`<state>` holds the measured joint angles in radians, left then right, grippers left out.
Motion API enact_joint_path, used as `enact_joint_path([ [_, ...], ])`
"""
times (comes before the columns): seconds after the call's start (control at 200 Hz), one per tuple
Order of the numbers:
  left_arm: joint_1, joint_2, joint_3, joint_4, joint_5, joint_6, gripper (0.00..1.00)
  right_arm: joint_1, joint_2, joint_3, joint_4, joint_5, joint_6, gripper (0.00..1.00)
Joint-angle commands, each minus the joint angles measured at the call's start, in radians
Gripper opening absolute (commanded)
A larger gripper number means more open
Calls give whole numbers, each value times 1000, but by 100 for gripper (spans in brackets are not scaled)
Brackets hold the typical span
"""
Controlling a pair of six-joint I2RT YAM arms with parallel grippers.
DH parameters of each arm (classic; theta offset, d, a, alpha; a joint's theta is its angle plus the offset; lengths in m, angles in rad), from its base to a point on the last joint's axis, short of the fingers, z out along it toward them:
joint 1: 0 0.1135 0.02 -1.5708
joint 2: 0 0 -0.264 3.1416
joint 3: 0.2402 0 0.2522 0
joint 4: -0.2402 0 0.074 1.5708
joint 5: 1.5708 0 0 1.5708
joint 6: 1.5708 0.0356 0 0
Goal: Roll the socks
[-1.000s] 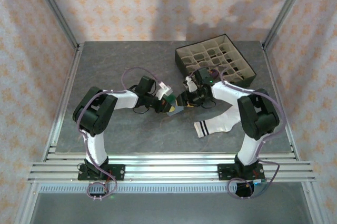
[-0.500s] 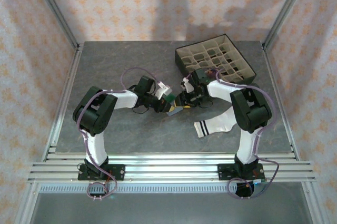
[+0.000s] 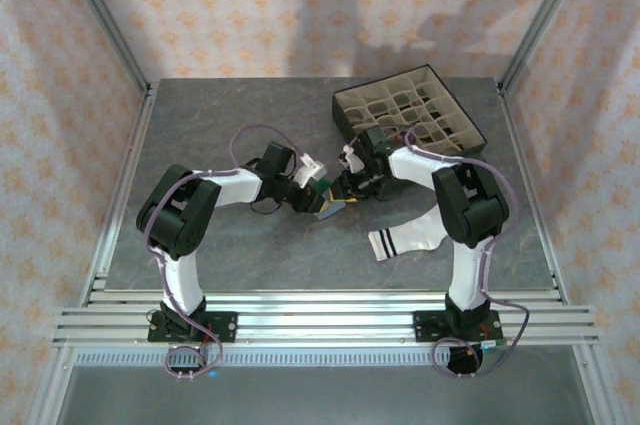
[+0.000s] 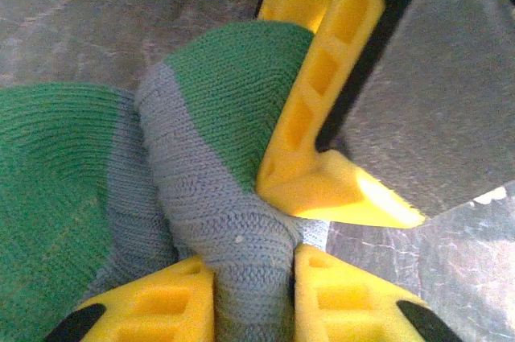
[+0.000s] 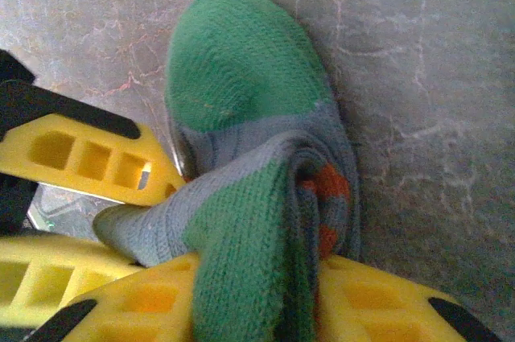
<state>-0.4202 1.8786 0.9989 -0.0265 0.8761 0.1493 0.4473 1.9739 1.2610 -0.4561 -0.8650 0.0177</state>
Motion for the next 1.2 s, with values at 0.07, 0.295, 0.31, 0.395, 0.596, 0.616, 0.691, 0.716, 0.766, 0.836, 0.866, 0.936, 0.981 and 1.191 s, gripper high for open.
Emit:
enact_joint_path([
  [0.07,-12,-130,-59,-123,-158,87,28,11,87,33,-152,141,22,32],
  [0.295,-24,-362,-148,-27,-253,215,31,11,103,40,-192,179,32,32],
  [0.31,-28,-375,-156,-16,-266,228,31,11,104,41,-193,179,32,32],
  [0.395,-85,-438,-192,11,-387,346,30,13,107,53,-201,176,31,31],
  [0.596,-346,-440,-292,188,-853,666,39,17,118,97,-237,172,25,31],
  [0.616,-363,-429,-295,206,-879,680,40,16,122,100,-239,171,25,31],
  [0.691,-404,-371,-282,239,-954,717,41,16,126,109,-246,167,24,31],
  [0.716,-416,-350,-275,247,-970,725,41,16,127,111,-248,166,24,31],
  [0.766,-434,-310,-267,270,-1005,740,41,16,128,114,-252,161,23,31],
  [0.836,-450,-254,-264,320,-1045,761,41,16,130,115,-255,156,22,31],
  [0.866,-453,-231,-259,337,-1059,762,41,16,131,115,-257,154,22,31],
  [0.936,-454,-173,-249,375,-1100,763,41,16,132,114,-260,149,20,31],
  [0.981,-454,-137,-246,405,-1130,762,41,16,132,114,-261,147,17,31],
  [1.191,-454,-42,-220,424,-1168,729,36,15,127,116,-286,119,-13,31],
])
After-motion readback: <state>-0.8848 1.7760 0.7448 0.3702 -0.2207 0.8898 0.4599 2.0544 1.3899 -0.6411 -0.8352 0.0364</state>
